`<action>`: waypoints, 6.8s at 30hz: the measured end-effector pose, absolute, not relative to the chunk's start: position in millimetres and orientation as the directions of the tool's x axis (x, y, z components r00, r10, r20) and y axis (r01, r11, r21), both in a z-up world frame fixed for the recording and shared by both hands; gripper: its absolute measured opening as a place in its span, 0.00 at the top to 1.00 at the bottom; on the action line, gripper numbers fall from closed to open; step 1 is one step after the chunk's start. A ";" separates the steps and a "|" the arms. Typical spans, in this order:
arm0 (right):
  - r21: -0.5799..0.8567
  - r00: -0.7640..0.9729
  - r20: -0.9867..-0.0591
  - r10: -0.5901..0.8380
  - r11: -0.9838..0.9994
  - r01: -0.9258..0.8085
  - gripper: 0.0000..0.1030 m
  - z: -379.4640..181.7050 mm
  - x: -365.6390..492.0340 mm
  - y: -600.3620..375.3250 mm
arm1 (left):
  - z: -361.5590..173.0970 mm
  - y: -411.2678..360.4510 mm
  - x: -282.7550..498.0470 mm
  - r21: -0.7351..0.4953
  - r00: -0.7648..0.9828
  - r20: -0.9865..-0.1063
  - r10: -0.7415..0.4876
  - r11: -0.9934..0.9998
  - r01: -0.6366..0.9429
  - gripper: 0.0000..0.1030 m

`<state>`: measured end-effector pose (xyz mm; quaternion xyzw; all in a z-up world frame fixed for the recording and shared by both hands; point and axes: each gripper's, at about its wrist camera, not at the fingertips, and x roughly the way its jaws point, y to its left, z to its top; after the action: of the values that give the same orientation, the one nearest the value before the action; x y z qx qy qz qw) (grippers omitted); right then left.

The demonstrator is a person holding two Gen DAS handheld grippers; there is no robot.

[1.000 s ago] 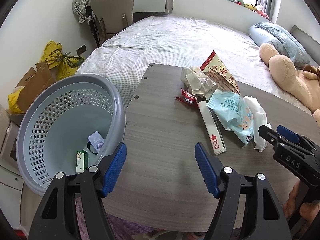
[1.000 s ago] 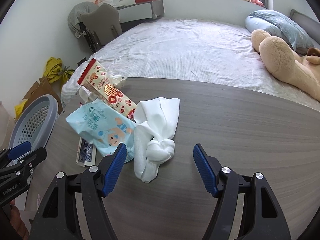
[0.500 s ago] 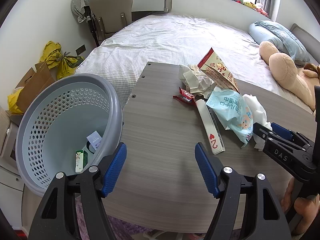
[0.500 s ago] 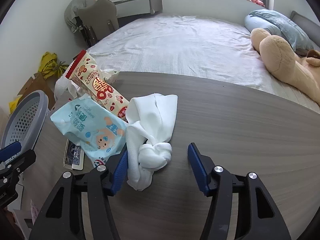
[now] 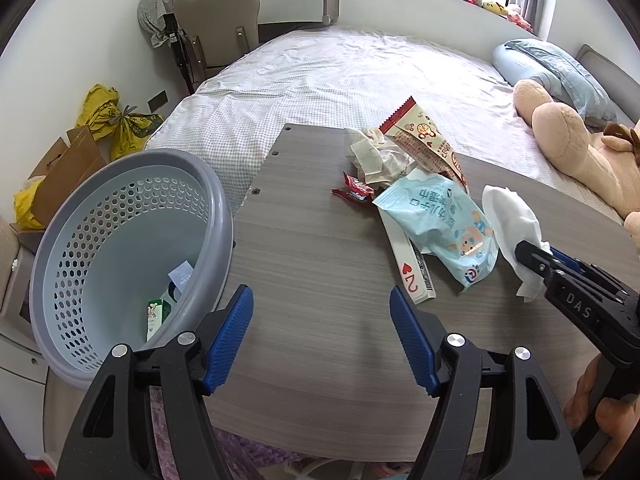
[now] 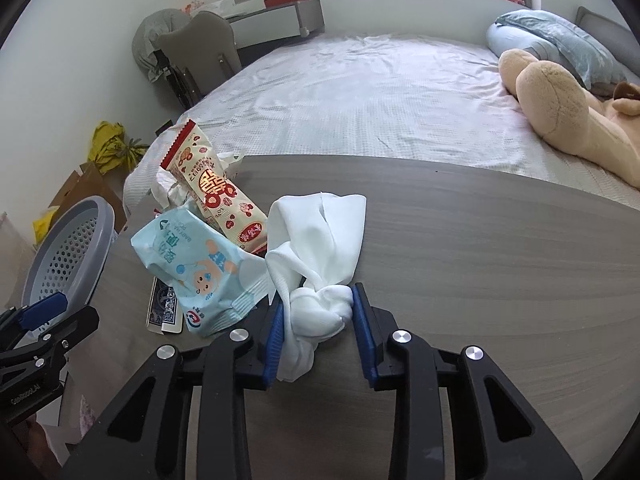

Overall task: Collect trash
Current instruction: 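Grasp the white cloth with the right gripper, then grasp the playing card with the left gripper while the right gripper holds the white cloth, then carry the playing card and white cloth over the grey basket, then open both grippers to drop the card and cloth into the basket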

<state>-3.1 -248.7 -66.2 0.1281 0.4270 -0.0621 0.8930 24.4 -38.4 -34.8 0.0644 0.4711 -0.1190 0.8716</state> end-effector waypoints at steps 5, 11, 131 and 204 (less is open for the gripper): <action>0.186 0.641 -0.768 -0.019 0.950 0.251 0.70 -59.9 -20.2 -261.4 | -34.8 -43.6 22.3 -0.007 0.522 -0.838 -0.156 0.961 0.276 0.34; 0.195 0.649 -0.760 -0.031 0.942 0.273 0.70 -56.3 -36.3 -274.0 | -34.3 -50.3 23.0 -0.020 0.520 -0.837 -0.168 0.960 0.279 0.34; 0.177 0.641 -0.722 0.260 0.965 -0.192 0.70 -12.2 28.9 -49.2 | -11.9 161.2 28.2 -0.065 0.621 -0.784 -0.018 0.997 -0.052 0.77; 0.132 0.615 -0.722 0.316 0.936 -0.327 0.49 -11.0 55.9 19.5 | -2.0 205.9 38.1 -0.090 0.630 -0.776 0.030 0.983 -0.157 0.37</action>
<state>55.9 19.5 -11.0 -0.0065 0.4006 0.1789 0.8986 38.1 205.9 -2.0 -0.0747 0.4268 0.0519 0.8998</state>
